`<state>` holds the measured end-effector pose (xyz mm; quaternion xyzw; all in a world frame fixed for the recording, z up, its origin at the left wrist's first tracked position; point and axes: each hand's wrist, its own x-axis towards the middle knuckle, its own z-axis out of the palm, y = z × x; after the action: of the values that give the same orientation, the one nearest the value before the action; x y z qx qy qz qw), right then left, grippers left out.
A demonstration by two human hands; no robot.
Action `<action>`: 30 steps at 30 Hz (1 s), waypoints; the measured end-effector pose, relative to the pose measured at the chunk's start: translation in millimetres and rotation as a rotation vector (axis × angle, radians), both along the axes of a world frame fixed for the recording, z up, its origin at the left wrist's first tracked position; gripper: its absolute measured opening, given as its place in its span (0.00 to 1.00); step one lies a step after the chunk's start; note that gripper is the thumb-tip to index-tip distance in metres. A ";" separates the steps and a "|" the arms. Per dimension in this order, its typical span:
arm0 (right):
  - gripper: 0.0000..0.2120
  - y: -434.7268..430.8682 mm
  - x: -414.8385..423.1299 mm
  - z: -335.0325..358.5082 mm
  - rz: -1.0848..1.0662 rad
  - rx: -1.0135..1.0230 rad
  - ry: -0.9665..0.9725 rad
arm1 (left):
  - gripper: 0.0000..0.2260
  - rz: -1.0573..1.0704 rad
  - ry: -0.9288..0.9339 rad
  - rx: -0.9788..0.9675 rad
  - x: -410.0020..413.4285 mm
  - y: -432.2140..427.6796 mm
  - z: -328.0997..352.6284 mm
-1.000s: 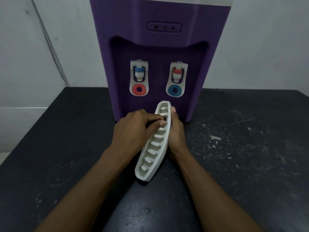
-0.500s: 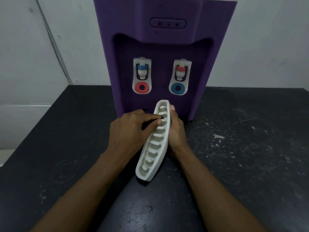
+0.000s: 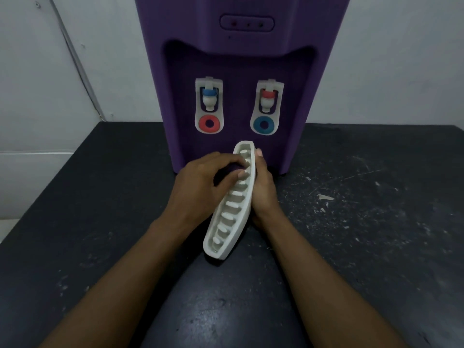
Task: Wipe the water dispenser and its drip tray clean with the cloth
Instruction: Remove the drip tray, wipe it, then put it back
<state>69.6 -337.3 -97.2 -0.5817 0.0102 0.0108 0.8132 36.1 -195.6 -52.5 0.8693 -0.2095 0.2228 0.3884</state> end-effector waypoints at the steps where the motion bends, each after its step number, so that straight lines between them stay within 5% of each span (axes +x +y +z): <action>1: 0.28 0.3 0.6 0.0 0.001 0.007 0.002 | 0.10 0.018 0.002 -0.021 -0.1 3.9 -2.8; 15: 0.27 -2.6 5.3 -2.1 -0.014 -0.021 0.006 | 0.11 0.009 0.018 0.162 -17.0 7.3 3.9; 20: 0.31 -2.9 6.8 -5.3 -0.017 -0.011 0.002 | 0.18 0.070 -0.030 0.453 -16.4 -1.5 11.5; 24: 0.32 -1.8 5.5 -5.9 -0.032 0.004 0.001 | 0.18 0.027 0.036 0.459 -16.7 -9.0 14.4; 30: 0.30 -1.2 1.6 -1.4 -0.035 -0.096 0.050 | 0.18 0.285 -0.106 0.727 -23.9 -4.9 16.2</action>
<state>71.2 -338.5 -98.6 -0.6194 0.0415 0.0106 0.7839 12.2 -200.5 -36.2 0.9578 -0.1719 0.2304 0.0089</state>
